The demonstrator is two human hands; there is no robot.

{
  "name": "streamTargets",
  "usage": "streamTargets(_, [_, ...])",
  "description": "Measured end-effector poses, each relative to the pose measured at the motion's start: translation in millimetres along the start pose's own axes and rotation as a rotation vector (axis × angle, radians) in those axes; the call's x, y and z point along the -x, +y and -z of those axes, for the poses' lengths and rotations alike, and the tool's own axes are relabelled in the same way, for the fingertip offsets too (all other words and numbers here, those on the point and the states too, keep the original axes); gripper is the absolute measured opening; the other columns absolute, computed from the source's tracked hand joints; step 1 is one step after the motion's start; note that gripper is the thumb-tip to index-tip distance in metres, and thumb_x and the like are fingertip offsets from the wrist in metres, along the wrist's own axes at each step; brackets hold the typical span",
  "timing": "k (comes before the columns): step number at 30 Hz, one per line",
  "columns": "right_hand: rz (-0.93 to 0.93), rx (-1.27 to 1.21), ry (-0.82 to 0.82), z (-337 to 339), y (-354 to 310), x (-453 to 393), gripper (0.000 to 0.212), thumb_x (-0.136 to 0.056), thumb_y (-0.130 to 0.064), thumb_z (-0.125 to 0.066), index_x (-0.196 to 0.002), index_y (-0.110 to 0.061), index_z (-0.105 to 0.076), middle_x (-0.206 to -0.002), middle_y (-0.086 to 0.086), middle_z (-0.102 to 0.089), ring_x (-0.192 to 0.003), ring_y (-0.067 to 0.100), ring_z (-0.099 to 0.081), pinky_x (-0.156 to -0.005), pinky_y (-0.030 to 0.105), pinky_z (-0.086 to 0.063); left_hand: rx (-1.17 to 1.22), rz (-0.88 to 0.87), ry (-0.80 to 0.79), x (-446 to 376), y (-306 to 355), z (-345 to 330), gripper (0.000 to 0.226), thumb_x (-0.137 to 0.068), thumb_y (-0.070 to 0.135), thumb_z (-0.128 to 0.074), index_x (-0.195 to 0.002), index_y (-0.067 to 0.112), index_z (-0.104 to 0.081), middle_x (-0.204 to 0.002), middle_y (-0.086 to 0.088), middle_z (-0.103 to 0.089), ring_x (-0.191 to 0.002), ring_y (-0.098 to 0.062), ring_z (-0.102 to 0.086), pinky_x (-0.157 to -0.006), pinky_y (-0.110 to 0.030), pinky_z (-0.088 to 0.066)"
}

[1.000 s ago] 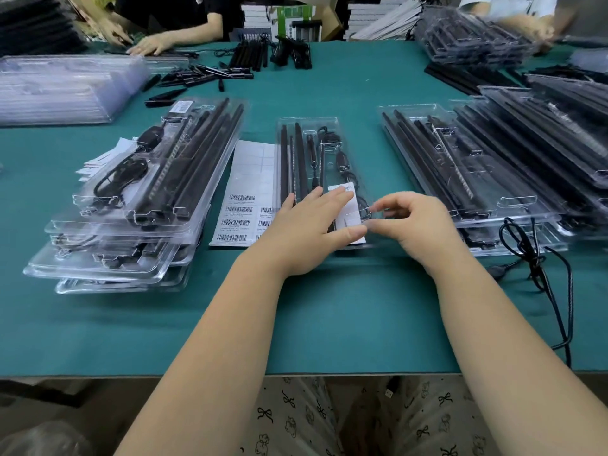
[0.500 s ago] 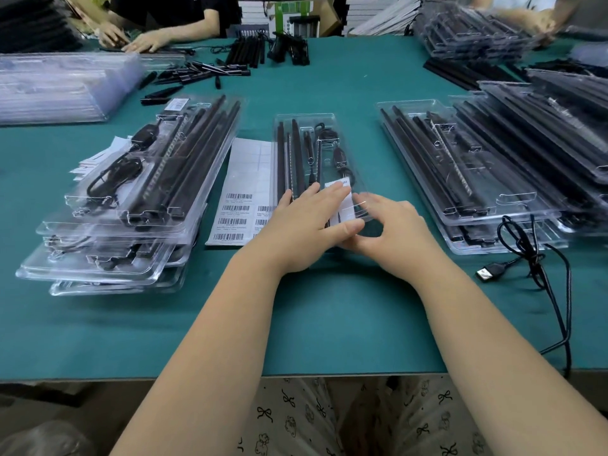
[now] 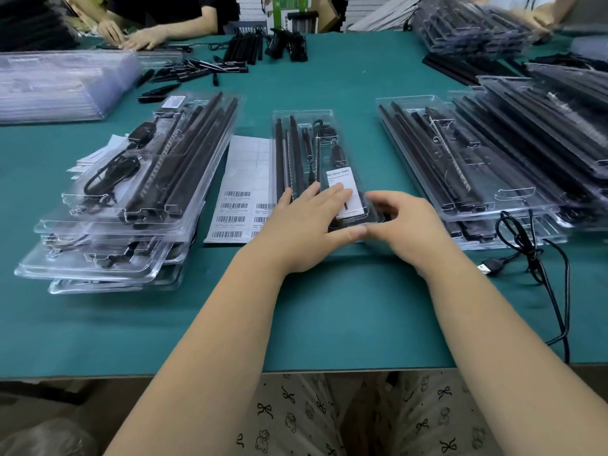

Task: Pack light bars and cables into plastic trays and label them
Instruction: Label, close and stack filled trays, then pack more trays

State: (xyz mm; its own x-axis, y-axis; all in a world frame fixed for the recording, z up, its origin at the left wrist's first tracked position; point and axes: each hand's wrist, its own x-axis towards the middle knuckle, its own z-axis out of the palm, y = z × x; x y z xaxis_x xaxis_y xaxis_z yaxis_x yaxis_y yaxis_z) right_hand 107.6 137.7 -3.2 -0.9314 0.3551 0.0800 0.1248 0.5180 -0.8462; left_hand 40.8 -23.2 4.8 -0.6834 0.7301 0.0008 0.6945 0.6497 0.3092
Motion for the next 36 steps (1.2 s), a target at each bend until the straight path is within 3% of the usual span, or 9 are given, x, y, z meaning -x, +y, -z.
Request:
streamTargets(4, [0.0, -0.064, -0.12, 9, 7, 2, 0.059, -0.08, 0.001, -0.064, -0.128, -0.032, -0.05, -0.124, -0.012, -0.054, -0.116, 0.0, -0.049, -0.098, 0.017, -0.033, -0.058, 0.0, -0.016, -2, 0, -4, 0.081, -0.082, 0.073, -0.022, -0.152, 0.033, -0.011, -0.159, 0.016, -0.006, -0.147, -0.012, 0.0, -0.118, -0.046, 0.002])
streamTargets(7, [-0.082, -0.149, -0.14, 13, 3, 1, 0.058, -0.082, 0.008, -0.047, -0.129, -0.025, -0.055, -0.125, -0.01, -0.058, -0.108, -0.002, -0.055, -0.094, 0.019, -0.038, -0.115, -0.006, -0.026, -4, 0, -6, 0.079, -0.085, 0.071, -0.026, -0.152, 0.033, -0.009, -0.16, 0.015, -0.002, -0.147, -0.013, 0.002, -0.118, -0.047, 0.003])
streamTargets(10, [-0.152, -0.158, -0.059, 18, -1, 1, 0.035, -0.087, -0.015, -0.052, -0.116, -0.031, -0.06, -0.112, -0.009, -0.065, -0.08, -0.002, -0.061, -0.072, 0.019, -0.041, -0.136, -0.011, -0.053, -4, 0, -6, 0.087, -0.081, 0.076, -0.026, -0.152, 0.032, -0.003, -0.16, 0.015, 0.003, -0.147, -0.013, 0.006, -0.117, -0.047, 0.005])
streamTargets(12, [-0.165, 0.028, -0.078, 18, -4, 2, 0.04, -0.082, -0.037, -0.065, -0.119, -0.033, -0.051, -0.099, -0.01, -0.063, -0.076, 0.005, -0.059, -0.067, 0.023, -0.04, -0.149, -0.015, -0.085, -2, 0, -5, 0.102, -0.07, 0.084, -0.027, -0.152, 0.032, 0.0, -0.159, 0.016, 0.007, -0.147, -0.013, 0.009, -0.117, -0.047, 0.005])
streamTargets(14, [-0.16, 0.258, -0.109, 13, -9, 0, 0.046, -0.077, -0.044, -0.069, -0.117, -0.024, -0.055, -0.092, -0.006, -0.064, -0.078, 0.01, -0.059, -0.067, 0.027, -0.042, -0.181, -0.016, -0.092, -2, -1, -4, 0.103, -0.068, 0.083, -0.029, -0.152, 0.032, 0.001, -0.159, 0.016, 0.007, -0.147, -0.014, 0.01, -0.117, -0.048, 0.006])
streamTargets(16, [-0.168, 0.404, -0.113, 9, -16, -4, 0.032, -0.076, -0.041, -0.065, -0.091, -0.012, -0.065, -0.068, 0.001, -0.064, -0.063, 0.015, -0.059, -0.058, 0.028, -0.044, -0.198, -0.016, -0.053, -2, -1, -6, 0.089, -0.08, 0.075, -0.03, -0.152, 0.031, -0.001, -0.16, 0.015, 0.005, -0.147, -0.016, 0.008, -0.117, -0.048, 0.004])
streamTargets(19, [-0.311, 0.222, -0.198, 10, -21, -6, 0.033, -0.077, -0.038, -0.059, -0.067, -0.007, -0.063, -0.04, -0.004, -0.054, -0.031, 0.01, -0.038, -0.041, 0.019, -0.03, -0.174, -0.003, -0.005, -3, 3, -10, 0.078, -0.09, 0.066, -0.028, -0.153, 0.029, -0.001, -0.16, 0.012, 0.004, -0.147, -0.018, 0.005, -0.117, -0.049, 0.003])
streamTargets(25, [-0.443, -0.193, -0.279, 12, -22, -6, 0.027, -0.085, -0.033, -0.064, -0.071, -0.01, -0.068, -0.059, 0.004, -0.069, -0.037, 0.008, -0.053, -0.035, 0.013, -0.036, -0.143, 0.027, 0.02, -9, 6, -15, 0.076, -0.091, 0.064, -0.023, -0.153, 0.028, 0.002, -0.16, 0.011, 0.004, -0.147, -0.019, 0.005, -0.117, -0.049, 0.003])
streamTargets(36, [-0.511, -0.236, -0.337, 14, -30, -9, 0.021, -0.081, -0.03, -0.069, -0.072, -0.012, -0.066, -0.054, 0.001, -0.064, -0.036, 0.005, -0.049, -0.037, 0.013, -0.04, -0.128, 0.046, 0.05, -8, 9, -16, 0.079, -0.087, 0.067, -0.019, -0.153, 0.027, 0.0, -0.16, 0.011, 0.004, -0.148, -0.02, 0.004, -0.117, -0.048, 0.002])
